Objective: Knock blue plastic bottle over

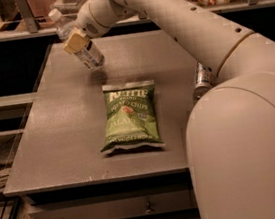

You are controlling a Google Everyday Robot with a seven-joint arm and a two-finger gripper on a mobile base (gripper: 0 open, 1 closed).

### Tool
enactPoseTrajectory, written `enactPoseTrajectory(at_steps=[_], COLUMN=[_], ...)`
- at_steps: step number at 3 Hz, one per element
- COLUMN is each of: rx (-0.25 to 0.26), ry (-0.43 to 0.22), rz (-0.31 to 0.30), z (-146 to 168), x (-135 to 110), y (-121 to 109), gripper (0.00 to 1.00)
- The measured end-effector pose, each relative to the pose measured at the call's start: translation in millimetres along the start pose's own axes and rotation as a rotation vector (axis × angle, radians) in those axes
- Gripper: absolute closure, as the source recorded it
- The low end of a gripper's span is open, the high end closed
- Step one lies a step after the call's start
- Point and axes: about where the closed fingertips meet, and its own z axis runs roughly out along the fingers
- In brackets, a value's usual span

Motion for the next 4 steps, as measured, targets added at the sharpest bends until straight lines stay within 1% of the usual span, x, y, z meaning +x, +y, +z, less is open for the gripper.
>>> enactPoseTrajectory(at_steps=[1,2,3,4], rx=[0.040,0.035,-0.045,-0.144], ry=[0.217,0.411,0.497,0.473], rz=[-0.088,-0.171,-0.212,-0.191], z=[-17,-24,-12,7], x=[20,42,60,69], y=[-2,-5,10,34], gripper=[0.84,0.61,0.37,0.15])
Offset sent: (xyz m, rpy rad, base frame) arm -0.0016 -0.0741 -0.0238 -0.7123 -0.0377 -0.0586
